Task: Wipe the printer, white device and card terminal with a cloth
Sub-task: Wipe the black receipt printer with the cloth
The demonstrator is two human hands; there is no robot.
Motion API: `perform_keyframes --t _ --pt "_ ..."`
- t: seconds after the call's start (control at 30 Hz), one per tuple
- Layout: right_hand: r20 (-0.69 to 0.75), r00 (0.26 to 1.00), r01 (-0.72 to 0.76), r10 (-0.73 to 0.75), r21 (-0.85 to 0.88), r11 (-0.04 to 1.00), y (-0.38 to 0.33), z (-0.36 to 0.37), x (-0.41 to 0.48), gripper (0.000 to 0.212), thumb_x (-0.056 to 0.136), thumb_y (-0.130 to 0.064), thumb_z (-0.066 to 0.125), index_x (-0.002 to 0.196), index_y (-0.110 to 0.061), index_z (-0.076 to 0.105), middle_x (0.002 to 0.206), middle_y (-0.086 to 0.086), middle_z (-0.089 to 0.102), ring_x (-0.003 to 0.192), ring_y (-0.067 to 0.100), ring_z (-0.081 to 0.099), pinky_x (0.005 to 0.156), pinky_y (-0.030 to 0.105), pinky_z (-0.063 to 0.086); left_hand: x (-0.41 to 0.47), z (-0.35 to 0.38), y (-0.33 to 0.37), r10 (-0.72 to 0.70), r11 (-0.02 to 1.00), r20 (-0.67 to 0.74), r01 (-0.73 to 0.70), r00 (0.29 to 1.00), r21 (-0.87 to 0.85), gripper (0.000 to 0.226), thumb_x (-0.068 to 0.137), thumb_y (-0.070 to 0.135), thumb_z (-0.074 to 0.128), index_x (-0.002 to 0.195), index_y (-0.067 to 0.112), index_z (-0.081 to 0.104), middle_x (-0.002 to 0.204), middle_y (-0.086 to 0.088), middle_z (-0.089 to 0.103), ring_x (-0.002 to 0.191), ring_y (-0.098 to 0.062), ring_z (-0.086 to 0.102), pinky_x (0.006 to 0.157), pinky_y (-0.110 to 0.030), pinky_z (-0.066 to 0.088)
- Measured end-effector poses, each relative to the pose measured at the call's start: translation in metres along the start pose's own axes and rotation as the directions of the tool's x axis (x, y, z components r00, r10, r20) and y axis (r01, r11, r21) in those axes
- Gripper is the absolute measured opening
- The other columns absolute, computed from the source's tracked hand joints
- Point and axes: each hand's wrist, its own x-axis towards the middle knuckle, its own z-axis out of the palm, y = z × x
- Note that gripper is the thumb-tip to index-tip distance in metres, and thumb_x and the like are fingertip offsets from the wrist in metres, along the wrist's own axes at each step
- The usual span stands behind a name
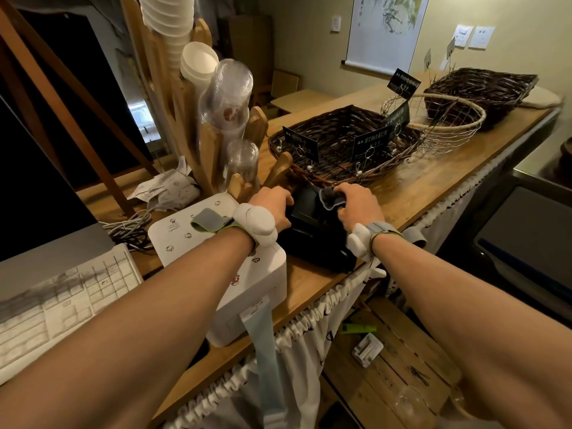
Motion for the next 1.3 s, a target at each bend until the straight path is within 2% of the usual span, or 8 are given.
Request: perform_keyframes --t 0.3,0.43,0.57,0.77,0.87,1.03,1.13,1.3 --pt "-0.089 0.989 0.13 -0.119 0.128 0.983 -0.026 -0.01 -0.02 0.049 0.078 -0.005 0.057 0.123 -0.024 0.053 0.121 0.005 0.055 0.108 0.029 0.055 0.089 0.038 0.048 0.005 -0.005 -0.004 -0.022 0.999 0.017 0.023 1.0 -0.049 0.042 0.089 -0.003 0.052 0.123 0.016 0.065 0.125 -0.01 0.064 0.112 -0.027 0.062 0.096 -0.038 0.052" --pt "0.171 0.898 0.406 -0.406 0.036 0.913 -0.045 0.002 -0.047 0.049 0.078 -0.017 0.06 0.125 -0.025 0.049 0.13 0.003 0.051 0.12 0.027 0.046 0.099 0.046 0.043 0.007 -0.015 -0.003 -0.036 0.999 -0.085 0.033 0.996 -0.036 0.036 0.091 0.0 0.049 0.119 0.012 0.068 0.123 -0.011 0.066 0.114 -0.029 0.061 0.098 -0.038 0.05" --pt "0.324 0.856 0.435 -0.403 -0.028 0.9 -0.042 -0.007 -0.052 0.056 0.081 -0.054 0.055 0.13 -0.027 0.056 0.151 0.001 0.032 0.137 0.028 0.027 0.109 0.049 0.029 0.004 -0.016 0.004 0.055 0.998 -0.063 -0.057 0.997 -0.036 0.044 0.093 -0.003 0.043 0.13 0.014 0.06 0.133 -0.009 0.06 0.123 -0.026 0.056 0.101 -0.033 0.047" --pt "0.345 0.691 0.7 -0.635 -0.537 0.471 -0.031 0.004 -0.065 0.04 0.086 -0.035 0.055 0.121 -0.017 0.061 0.146 0.01 0.038 0.131 0.031 0.037 0.097 0.041 0.039 0.005 -0.009 0.008 0.129 0.991 0.056 -0.127 0.99 -0.029 0.041 0.097 0.001 0.04 0.125 0.015 0.065 0.134 -0.008 0.06 0.125 -0.024 0.055 0.103 -0.028 0.044" --pt "0.367 0.5 0.782 -0.784 -0.58 0.227 -0.03 0.005 -0.059 0.02 0.081 -0.02 0.064 0.098 -0.014 0.073 0.133 0.01 0.057 0.125 0.032 0.051 0.097 0.043 0.047 0.01 -0.003 0.007 0.133 0.99 0.081 -0.129 0.988 -0.05 0.043 0.095 -0.002 0.039 0.127 0.015 0.064 0.141 -0.004 0.055 0.133 -0.022 0.048 0.11 -0.032 0.04" --pt "0.525 0.271 0.84 -0.807 -0.539 -0.068 -0.037 0.011 -0.05 0.033 0.093 -0.024 0.047 0.121 -0.02 0.063 0.14 0.004 0.053 0.137 0.027 0.04 0.113 0.045 0.03 0.015 -0.008 0.004 0.132 0.989 0.086 -0.126 0.988 -0.073 0.05 0.092 -0.007 0.034 0.125 0.013 0.066 0.141 -0.003 0.055 0.135 -0.021 0.045 0.113 -0.032 0.036" --pt "0.645 0.332 0.858 -0.688 -0.509 -0.062 -0.043 0.008 -0.035 0.041 0.098 -0.025 0.032 0.129 -0.014 0.056 0.15 0.01 0.039 0.145 0.032 0.017 0.119 0.05 0.005 0.017 -0.009 0.005 0.133 0.99 0.105 -0.126 0.986 -0.065 0.049 0.093 -0.005 0.034 0.127 0.014 0.064 0.14 -0.005 0.055 0.133 -0.022 0.047 0.111 -0.033 0.039" --pt "0.728 0.321 0.839 -0.606 -0.516 -0.175 -0.028 0.011 -0.043 0.041 0.097 -0.02 0.033 0.128 -0.008 0.057 0.151 0.016 0.034 0.145 0.035 0.016 0.119 0.052 0.002 0.026 -0.006 0.011 0.137 0.989 0.159 -0.126 0.978 -0.081 0.041 0.096 -0.001 0.037 0.127 0.008 0.063 0.138 -0.008 0.057 0.131 -0.022 0.05 0.11 -0.031 0.039"
